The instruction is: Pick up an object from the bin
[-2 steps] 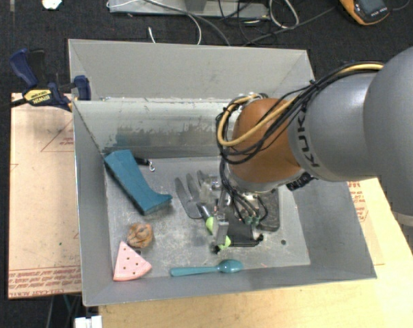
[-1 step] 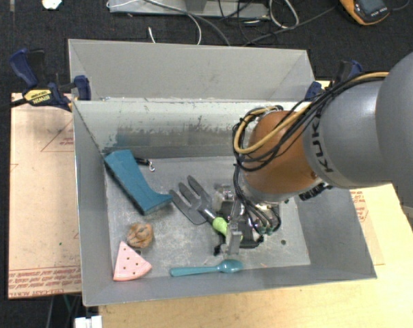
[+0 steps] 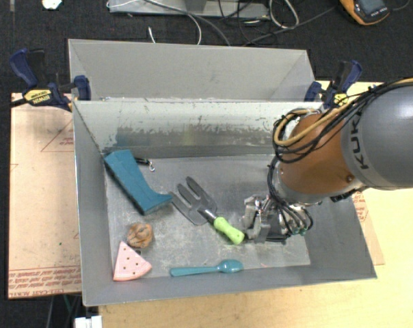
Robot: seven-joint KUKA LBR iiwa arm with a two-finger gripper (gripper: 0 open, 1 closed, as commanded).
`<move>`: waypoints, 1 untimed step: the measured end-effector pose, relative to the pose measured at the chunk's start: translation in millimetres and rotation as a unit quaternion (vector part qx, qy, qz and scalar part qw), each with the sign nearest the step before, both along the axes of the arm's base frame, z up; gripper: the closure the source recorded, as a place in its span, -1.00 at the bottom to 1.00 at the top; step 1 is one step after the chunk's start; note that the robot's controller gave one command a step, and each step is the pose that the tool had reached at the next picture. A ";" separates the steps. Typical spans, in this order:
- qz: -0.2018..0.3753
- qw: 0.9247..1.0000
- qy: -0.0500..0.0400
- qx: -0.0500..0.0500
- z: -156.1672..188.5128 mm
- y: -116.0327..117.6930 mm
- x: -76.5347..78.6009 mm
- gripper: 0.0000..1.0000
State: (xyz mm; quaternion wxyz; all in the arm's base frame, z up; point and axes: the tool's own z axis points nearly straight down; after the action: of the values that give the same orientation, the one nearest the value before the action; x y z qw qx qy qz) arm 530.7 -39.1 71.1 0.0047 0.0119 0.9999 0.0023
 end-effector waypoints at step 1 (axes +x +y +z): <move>0.000 1.000 0.000 0.000 0.0 0.0 0.0 1.00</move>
Offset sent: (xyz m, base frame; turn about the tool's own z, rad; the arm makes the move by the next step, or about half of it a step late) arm 0.0075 -0.0324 0.0028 0.1513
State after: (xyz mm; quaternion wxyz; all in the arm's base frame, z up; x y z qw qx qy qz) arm 530.8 -39.2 71.1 0.0047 0.0120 0.9999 0.0024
